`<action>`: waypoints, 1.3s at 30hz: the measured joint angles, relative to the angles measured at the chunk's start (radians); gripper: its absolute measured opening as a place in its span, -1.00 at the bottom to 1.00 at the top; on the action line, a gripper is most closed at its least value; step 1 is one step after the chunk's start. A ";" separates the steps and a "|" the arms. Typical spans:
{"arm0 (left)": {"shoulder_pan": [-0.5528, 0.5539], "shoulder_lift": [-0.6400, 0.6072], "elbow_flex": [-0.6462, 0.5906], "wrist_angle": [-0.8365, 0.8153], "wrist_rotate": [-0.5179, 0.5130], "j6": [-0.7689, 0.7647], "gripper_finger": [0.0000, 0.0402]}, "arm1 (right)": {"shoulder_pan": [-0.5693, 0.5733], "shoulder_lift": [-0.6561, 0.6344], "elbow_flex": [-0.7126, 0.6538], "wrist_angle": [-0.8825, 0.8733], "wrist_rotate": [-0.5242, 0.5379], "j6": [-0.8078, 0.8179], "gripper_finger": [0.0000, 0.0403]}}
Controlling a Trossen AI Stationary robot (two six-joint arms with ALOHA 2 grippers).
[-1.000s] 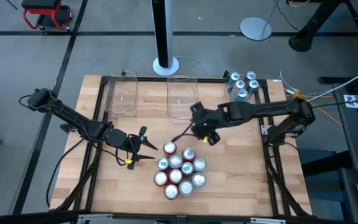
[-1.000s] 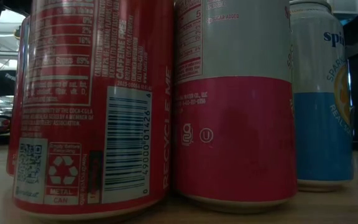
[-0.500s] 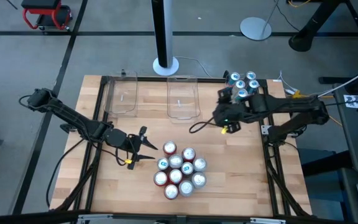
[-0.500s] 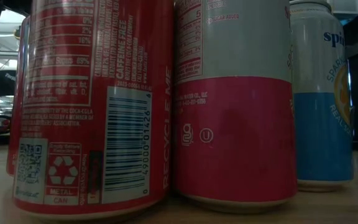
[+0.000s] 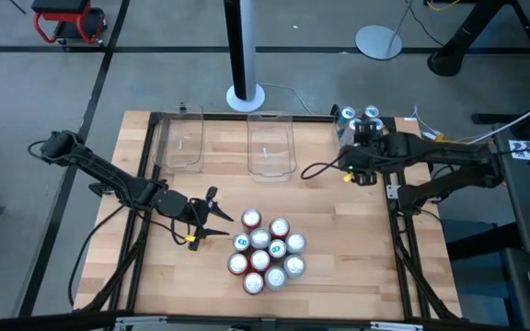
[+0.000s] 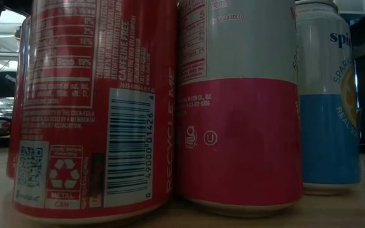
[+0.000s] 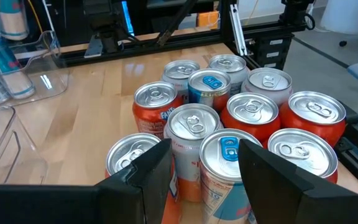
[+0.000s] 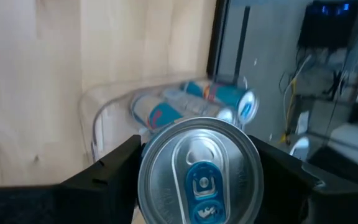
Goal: Sort soda cans
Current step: Put the blue soda can into the top right transparent bin
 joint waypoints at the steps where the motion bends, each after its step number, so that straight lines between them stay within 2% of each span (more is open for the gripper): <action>1: 0.000 0.000 0.000 0.000 0.000 0.000 -0.13 | -0.011 -0.012 -0.020 0.004 0.004 0.007 0.22; 10: 0.000 0.000 0.000 0.000 0.000 0.000 -0.13 | -0.092 -0.060 -0.165 0.073 0.012 0.031 0.22; 20: 0.000 0.000 0.000 0.001 0.000 0.000 -0.13 | -0.191 -0.061 -0.289 0.196 -0.020 -0.017 0.22; 30: 0.000 0.000 0.000 0.000 0.000 0.000 -0.13 | -0.290 -0.110 -0.397 0.367 -0.115 -0.105 0.22; 39: 0.000 0.000 0.000 0.000 0.000 0.000 -0.13 | -0.294 -0.117 -0.419 0.474 -0.233 -0.157 0.23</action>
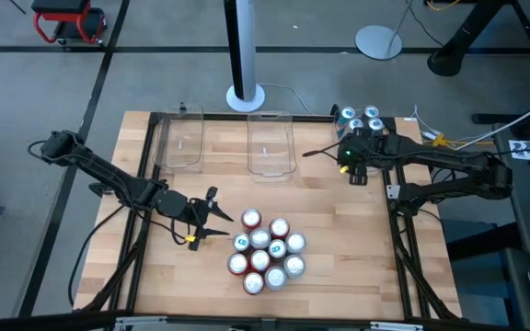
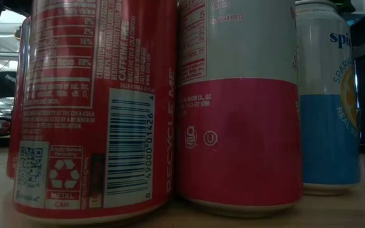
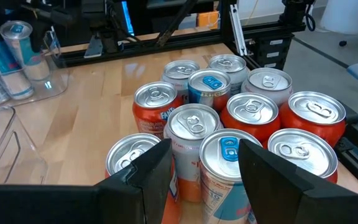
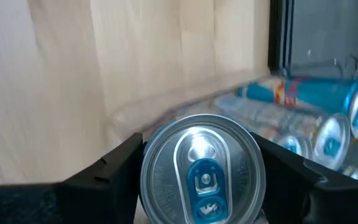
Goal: Sort soda cans
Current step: Put the blue soda can into the top right transparent bin
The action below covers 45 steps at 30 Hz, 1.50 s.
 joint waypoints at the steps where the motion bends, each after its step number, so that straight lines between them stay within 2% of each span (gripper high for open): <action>1: 0.000 0.000 0.000 0.000 0.000 0.000 -0.13 | 0.000 0.000 0.000 0.014 -0.007 -0.003 0.23; 20: 0.000 0.000 0.000 0.002 0.000 0.006 -0.13 | -0.023 0.018 0.000 0.228 -0.090 -0.096 0.23; 26: 0.000 0.000 0.000 0.001 0.000 0.003 -0.13 | -0.046 0.015 0.000 0.228 -0.123 -0.117 0.23; 31: 0.000 0.000 0.000 -0.003 0.000 0.002 -0.13 | -0.045 -0.042 0.003 0.125 -0.101 -0.108 0.23; 40: 0.000 0.000 0.000 -0.002 0.000 -0.001 -0.13 | -0.051 -0.128 -0.001 0.003 0.045 -0.047 0.23; 45: 0.000 0.000 0.000 0.001 0.000 -0.001 -0.13 | -0.135 -0.139 -0.066 0.032 0.025 -0.047 0.23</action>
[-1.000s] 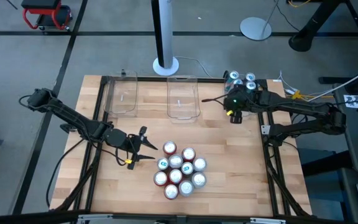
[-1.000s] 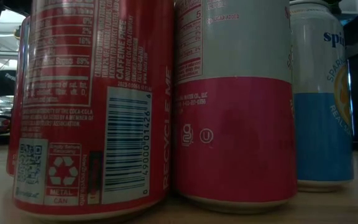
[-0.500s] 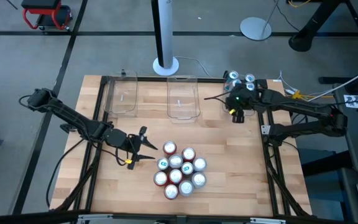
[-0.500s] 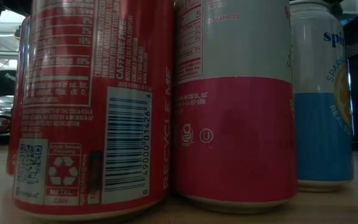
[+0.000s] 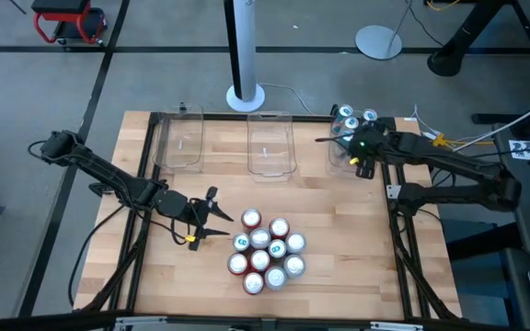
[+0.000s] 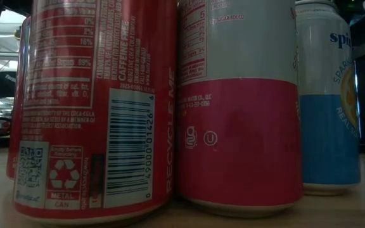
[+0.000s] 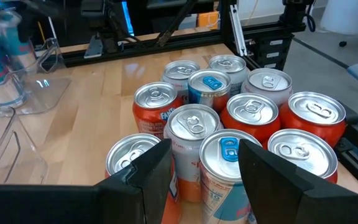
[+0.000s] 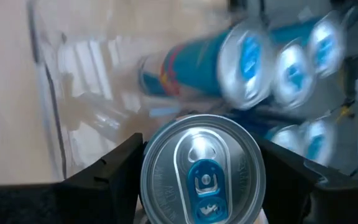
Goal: Sort soda cans
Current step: Put the blue soda can into the top right transparent bin
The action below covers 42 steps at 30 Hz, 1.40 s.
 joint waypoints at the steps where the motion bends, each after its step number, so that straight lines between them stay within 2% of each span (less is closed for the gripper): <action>1: 0.000 0.000 0.000 0.000 0.000 0.000 -0.13 | -0.022 0.002 -0.018 0.009 -0.014 -0.006 0.23; 9: 0.000 0.000 0.000 0.000 0.000 0.003 -0.13 | -0.134 -0.003 -0.085 0.148 -0.092 -0.068 0.23; 15: 0.000 0.000 0.000 -0.001 0.000 0.002 -0.13 | -0.177 -0.004 -0.086 0.148 -0.119 -0.084 0.25; 28: 0.000 0.000 0.000 -0.001 0.000 0.000 -0.13 | -0.179 -0.002 -0.086 0.152 -0.057 -0.085 0.54; 37: 0.000 0.000 0.000 -0.001 0.000 -0.003 -0.13 | -0.179 -0.002 -0.085 0.150 -0.042 -0.090 0.57; 42: 0.000 0.000 0.000 -0.001 0.000 0.000 -0.13 | -0.179 -0.021 -0.025 0.100 -0.067 -0.109 0.57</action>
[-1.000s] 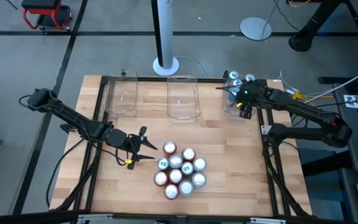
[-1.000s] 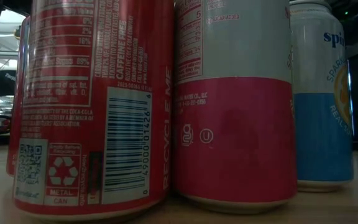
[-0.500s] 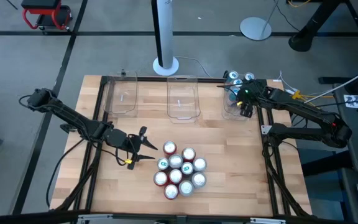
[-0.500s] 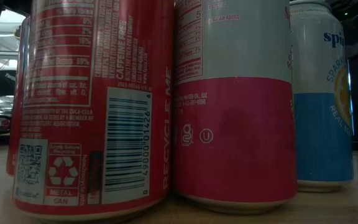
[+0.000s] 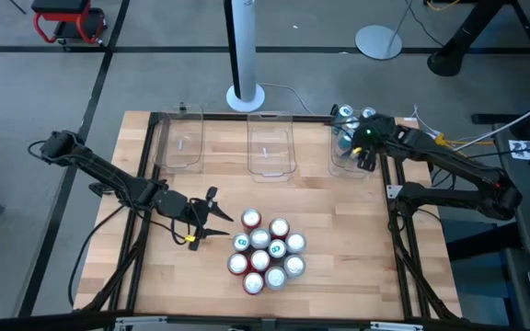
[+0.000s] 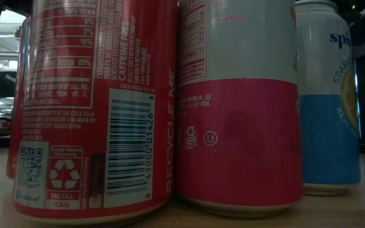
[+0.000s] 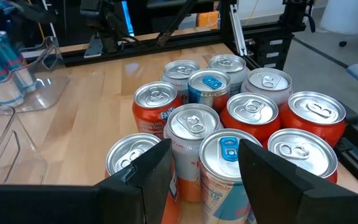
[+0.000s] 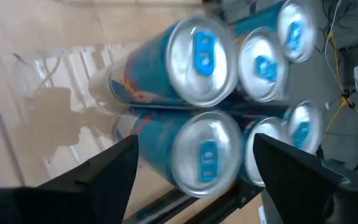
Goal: Sort soda cans
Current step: Put the blue soda can into the top right transparent bin
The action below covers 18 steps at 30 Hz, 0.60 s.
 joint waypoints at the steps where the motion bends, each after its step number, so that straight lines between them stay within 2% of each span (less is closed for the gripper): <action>1: 0.000 0.000 0.000 0.000 0.000 0.000 -0.13 | 0.000 -0.003 0.020 -0.017 -0.006 -0.004 0.57; 10: 0.000 0.000 0.000 0.000 0.000 0.000 -0.13 | 0.011 -0.019 0.161 -0.109 -0.118 -0.008 0.57; 18: 0.000 0.000 0.000 0.001 0.000 0.003 -0.13 | 0.220 -0.019 0.172 -0.015 -0.137 -0.011 0.57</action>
